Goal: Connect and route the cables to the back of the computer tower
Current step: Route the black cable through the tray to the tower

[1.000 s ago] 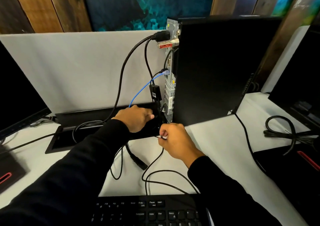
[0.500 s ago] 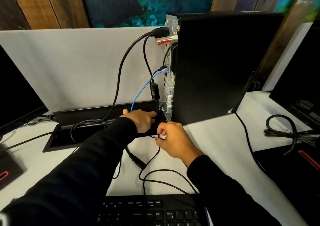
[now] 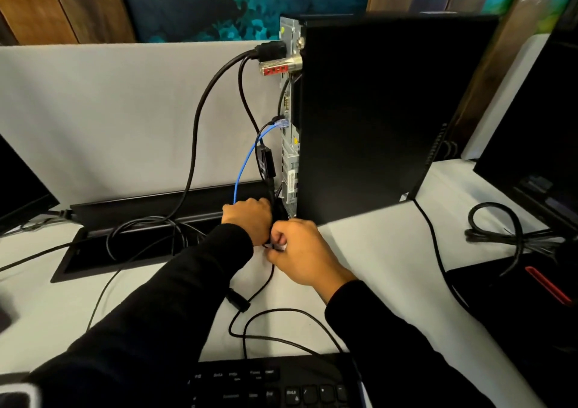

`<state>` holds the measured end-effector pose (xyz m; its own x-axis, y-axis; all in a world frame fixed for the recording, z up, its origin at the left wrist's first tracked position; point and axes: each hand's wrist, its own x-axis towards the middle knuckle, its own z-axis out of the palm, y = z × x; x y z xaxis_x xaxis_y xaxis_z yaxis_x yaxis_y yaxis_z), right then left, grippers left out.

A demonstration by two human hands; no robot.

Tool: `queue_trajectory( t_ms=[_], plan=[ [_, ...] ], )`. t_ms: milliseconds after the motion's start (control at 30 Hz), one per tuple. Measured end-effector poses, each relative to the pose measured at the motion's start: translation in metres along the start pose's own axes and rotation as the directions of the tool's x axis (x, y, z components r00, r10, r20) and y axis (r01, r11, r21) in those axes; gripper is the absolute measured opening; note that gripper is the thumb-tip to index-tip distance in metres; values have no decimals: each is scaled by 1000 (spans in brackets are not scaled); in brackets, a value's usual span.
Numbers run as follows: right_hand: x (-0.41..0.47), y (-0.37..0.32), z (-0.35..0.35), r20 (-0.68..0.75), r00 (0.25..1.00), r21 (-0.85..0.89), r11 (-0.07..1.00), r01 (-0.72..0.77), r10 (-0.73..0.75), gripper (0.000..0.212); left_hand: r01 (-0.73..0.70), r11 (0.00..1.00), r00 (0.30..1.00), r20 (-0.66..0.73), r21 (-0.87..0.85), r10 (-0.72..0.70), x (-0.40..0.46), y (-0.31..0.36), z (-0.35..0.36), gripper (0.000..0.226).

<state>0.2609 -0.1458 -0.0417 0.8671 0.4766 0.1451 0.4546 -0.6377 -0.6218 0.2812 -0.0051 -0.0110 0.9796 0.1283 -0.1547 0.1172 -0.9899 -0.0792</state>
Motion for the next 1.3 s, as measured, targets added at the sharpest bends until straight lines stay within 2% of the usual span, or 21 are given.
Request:
queue_trajectory(
  t_ms=[67,100,167,233,267,333,367,400,433,500,567,667,733,800,867,933,1033,1133,1300],
  plan=[
    [1,0,-1,-8,1000,-6,1000,-5,4,21,-30,993,993,107,-115,43,-3,-7,-6,30],
    [1,0,-1,-11,1000,3,1000,-3,3,21,-51,982,991,113,-180,72,-8,-11,-6,26],
    [-1,-2,-4,-22,1000,24,1000,6,-5,20,-103,972,995,-24,-213,100,-19,-17,-2,29],
    [-2,-2,-6,-31,999,40,999,13,-11,20,-159,977,957,-264,-145,117,-32,-23,7,38],
    [-3,-3,-6,-32,999,50,999,17,-15,21,-219,970,901,-404,-105,160,-39,-25,12,38],
    [-4,-4,-8,-26,1000,61,998,9,-7,20,-333,943,716,-650,4,255,-52,-32,23,30],
    [-5,-6,-8,-18,1000,66,998,-8,9,21,-334,942,633,-730,42,257,-57,-38,29,23],
    [-6,-7,-10,-9,1000,83,996,-29,30,23,-302,953,595,-775,33,215,-60,-44,34,16],
    [-7,-7,-12,-4,999,113,992,-48,49,26,-265,964,607,-783,-37,136,-63,-50,36,12],
    [-9,-9,-16,-13,998,172,983,-65,68,29,-228,932,709,-704,-280,-39,-63,-58,36,19],
    [-8,-9,-18,-50,996,188,980,-59,70,20,-220,883,798,-597,-415,-81,-61,-57,36,23],
    [-9,-10,-16,-155,988,123,992,22,-3,20,-133,794,841,-491,-594,-227,-56,-54,33,34],
    [-10,-18,-16,-151,982,6,994,112,-110,24,-72,728,872,-397,-682,-286,-51,-59,32,43],
    [-9,-28,-17,-66,978,-124,974,191,-200,36,-38,713,926,-292,-700,-238,-47,-66,33,48],
    [-4,-44,-15,23,973,-232,946,227,-228,43,-64,780,964,-242,-622,-114,-44,-71,34,46],
    [7,-61,-10,105,975,-391,893,223,-198,44,-102,868,982,-191,-486,8,-41,-74,34,29],
    [27,-82,2,220,973,-591,784,191,-71,40,-103,919,992,-112,-382,64,-40,-77,27,30],
    [44,-95,5,276,961,-631,755,179,3,37,-168,883,984,-126,-438,125,-39,-87,28,27],
    [56,-98,-8,298,952,-588,772,242,-71,29,-161,873,986,-31,-461,165,-30,-110,30,31]
  ],
)
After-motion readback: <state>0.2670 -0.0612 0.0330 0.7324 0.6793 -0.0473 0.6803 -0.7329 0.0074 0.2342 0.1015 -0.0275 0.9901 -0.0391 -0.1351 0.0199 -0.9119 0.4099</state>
